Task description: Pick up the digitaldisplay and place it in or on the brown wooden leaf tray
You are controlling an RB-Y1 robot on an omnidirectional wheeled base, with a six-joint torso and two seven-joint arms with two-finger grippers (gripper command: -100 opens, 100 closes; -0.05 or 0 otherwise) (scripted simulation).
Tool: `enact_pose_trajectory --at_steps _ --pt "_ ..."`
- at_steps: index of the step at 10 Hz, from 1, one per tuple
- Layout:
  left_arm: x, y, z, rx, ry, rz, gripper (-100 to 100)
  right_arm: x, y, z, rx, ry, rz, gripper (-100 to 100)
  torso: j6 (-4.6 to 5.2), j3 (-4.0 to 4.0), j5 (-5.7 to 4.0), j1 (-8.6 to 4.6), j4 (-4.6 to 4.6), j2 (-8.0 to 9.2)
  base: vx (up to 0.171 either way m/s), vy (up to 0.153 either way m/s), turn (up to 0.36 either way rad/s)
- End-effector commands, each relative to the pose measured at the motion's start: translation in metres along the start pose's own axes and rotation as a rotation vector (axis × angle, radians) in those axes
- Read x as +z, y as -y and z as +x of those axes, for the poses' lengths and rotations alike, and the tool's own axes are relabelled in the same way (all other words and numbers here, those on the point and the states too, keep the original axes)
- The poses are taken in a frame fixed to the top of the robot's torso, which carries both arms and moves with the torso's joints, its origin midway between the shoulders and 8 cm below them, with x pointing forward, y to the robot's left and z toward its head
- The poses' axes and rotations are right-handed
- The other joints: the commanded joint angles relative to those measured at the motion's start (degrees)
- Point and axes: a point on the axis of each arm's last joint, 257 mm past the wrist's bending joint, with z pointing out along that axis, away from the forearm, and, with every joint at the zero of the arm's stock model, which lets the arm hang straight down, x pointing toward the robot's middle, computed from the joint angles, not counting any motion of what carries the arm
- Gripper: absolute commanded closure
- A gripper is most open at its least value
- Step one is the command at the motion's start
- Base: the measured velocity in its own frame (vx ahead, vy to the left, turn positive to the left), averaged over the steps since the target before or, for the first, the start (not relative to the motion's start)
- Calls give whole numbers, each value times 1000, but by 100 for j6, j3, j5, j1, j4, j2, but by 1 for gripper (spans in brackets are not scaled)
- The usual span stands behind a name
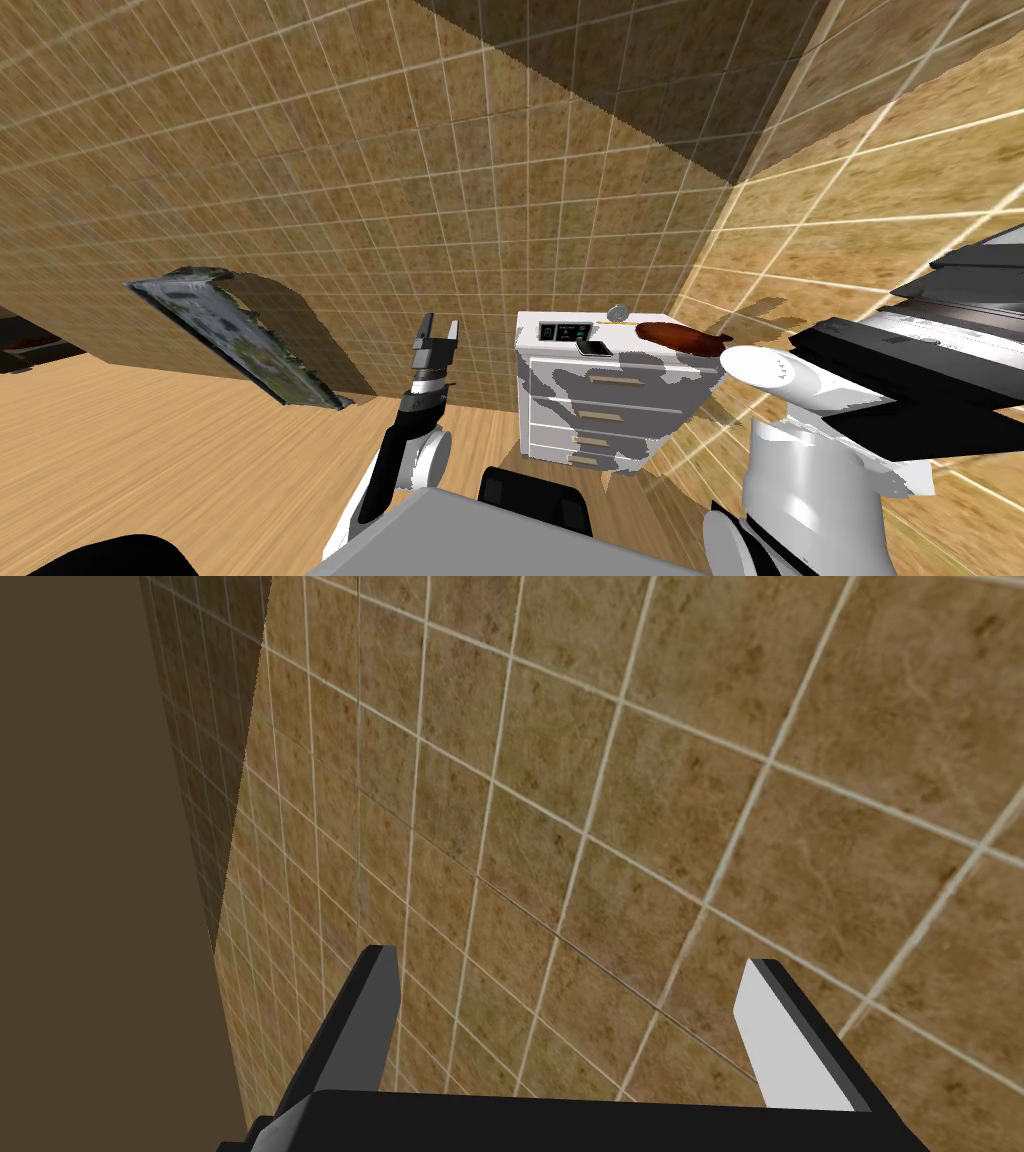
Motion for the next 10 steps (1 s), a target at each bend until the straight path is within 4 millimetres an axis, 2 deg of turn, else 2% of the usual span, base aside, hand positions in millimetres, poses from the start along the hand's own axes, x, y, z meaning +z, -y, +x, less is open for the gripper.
enact_pose_trajectory --at_steps 1,2,4,5,6,7,8,9,10 --pt "0 0 0 0 0 0 0 9 -5 -14 4 55 -41 -100 0 0 0 0 0 0 21 12 -4" --pt "0 0 0 0 0 0 0 10 -1 -39 -2 126 -61 -100 -1 -1 1 1 0 -1 28 16 -4" --pt "0 0 0 0 0 0 0 20 -9 -42 14 159 -100 -100 0 -2 1 4 -1 -2 18 12 -1" --pt "0 0 0 0 0 0 0 18 -5 -69 5 238 -119 -100 0 1 1 2 0 2 9 13 -5" --pt "0 0 0 0 0 0 0 24 -10 -72 17 263 -145 -100 0 1 0 1 0 2 15 13 -5" --pt "0 0 0 0 0 0 0 19 -4 -94 15 339 -157 -100 0 1 1 3 0 2 27 26 -6" --pt "0 0 0 0 0 0 0 22 -9 -103 14 370 -179 -100 1 -1 1 5 -1 -1 24 24 -11" --pt "0 0 0 0 0 0 0 26 -11 -100 32 381 -193 -100 -1 -1 2 6 -1 -1 9 8 0" --pt "0 0 0 0 0 0 0 16 -6 -128 22 470 -207 -100 -1 1 1 4 0 3 7 17 -8"
